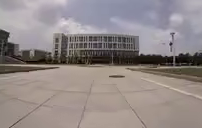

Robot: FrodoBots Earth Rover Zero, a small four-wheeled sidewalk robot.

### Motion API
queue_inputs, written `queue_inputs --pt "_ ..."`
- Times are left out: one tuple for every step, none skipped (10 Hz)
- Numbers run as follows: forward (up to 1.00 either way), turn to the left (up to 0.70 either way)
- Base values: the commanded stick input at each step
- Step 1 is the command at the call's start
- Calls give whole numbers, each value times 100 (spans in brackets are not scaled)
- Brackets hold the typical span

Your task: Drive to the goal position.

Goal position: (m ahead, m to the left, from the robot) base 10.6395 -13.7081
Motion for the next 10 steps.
queue_inputs --pt "50 -2" --pt "50 -2" --pt "50 -2" --pt "50 -2" --pt "50 -2" --pt "50 -2" --pt "50 -2" --pt "50 -2" --pt "50 -2" --pt "50 -2"
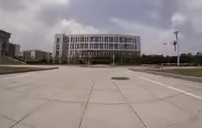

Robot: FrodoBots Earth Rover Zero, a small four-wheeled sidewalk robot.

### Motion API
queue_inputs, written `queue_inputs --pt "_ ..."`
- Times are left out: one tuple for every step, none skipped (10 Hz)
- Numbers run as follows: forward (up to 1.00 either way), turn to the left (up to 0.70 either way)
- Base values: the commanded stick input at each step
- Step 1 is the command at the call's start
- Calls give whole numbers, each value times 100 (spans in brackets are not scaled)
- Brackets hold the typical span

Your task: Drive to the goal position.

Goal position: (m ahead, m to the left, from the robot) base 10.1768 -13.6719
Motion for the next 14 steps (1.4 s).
queue_inputs --pt "50 -2" --pt "50 -2" --pt "50 -2" --pt "50 -2" --pt "50 -2" --pt "50 -2" --pt "50 -2" --pt "50 -2" --pt "50 -2" --pt "50 -2" --pt "50 -2" --pt "50 -2" --pt "50 -2" --pt "50 -2"
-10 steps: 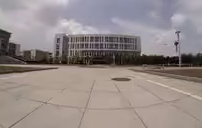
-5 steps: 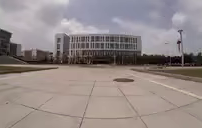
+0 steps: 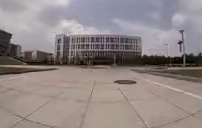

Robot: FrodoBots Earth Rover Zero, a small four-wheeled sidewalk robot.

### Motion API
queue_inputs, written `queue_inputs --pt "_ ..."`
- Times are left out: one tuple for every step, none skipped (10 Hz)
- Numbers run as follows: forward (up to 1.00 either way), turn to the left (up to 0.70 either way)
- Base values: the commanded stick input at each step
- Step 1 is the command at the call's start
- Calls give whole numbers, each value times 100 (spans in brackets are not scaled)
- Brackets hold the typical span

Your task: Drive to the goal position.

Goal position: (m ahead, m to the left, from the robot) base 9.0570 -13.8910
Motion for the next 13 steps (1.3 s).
queue_inputs --pt "50 -2" --pt "50 -2" --pt "50 -2" --pt "50 -2" --pt "50 -2" --pt "50 -2" --pt "50 -2" --pt "50 -2" --pt "50 -2" --pt "50 -2" --pt "50 -2" --pt "50 -2" --pt "50 -2"
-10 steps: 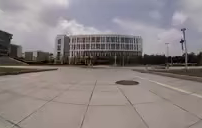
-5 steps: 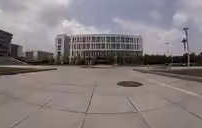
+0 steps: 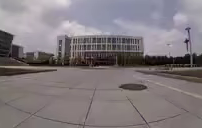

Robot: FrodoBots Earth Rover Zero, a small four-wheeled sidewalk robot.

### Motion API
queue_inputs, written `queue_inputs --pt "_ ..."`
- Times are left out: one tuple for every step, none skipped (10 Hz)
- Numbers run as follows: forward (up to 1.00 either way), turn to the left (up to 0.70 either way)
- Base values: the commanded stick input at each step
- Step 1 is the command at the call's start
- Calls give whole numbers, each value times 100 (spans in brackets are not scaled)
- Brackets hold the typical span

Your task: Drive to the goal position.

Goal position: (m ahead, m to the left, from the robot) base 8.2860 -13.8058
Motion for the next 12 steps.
queue_inputs --pt "50 -2" --pt "50 -2" --pt "50 -2" --pt "50 -2" --pt "50 -2" --pt "50 -2" --pt "50 -2" --pt "50 -2" --pt "50 -2" --pt "50 -2" --pt "50 -2" --pt "50 -2"
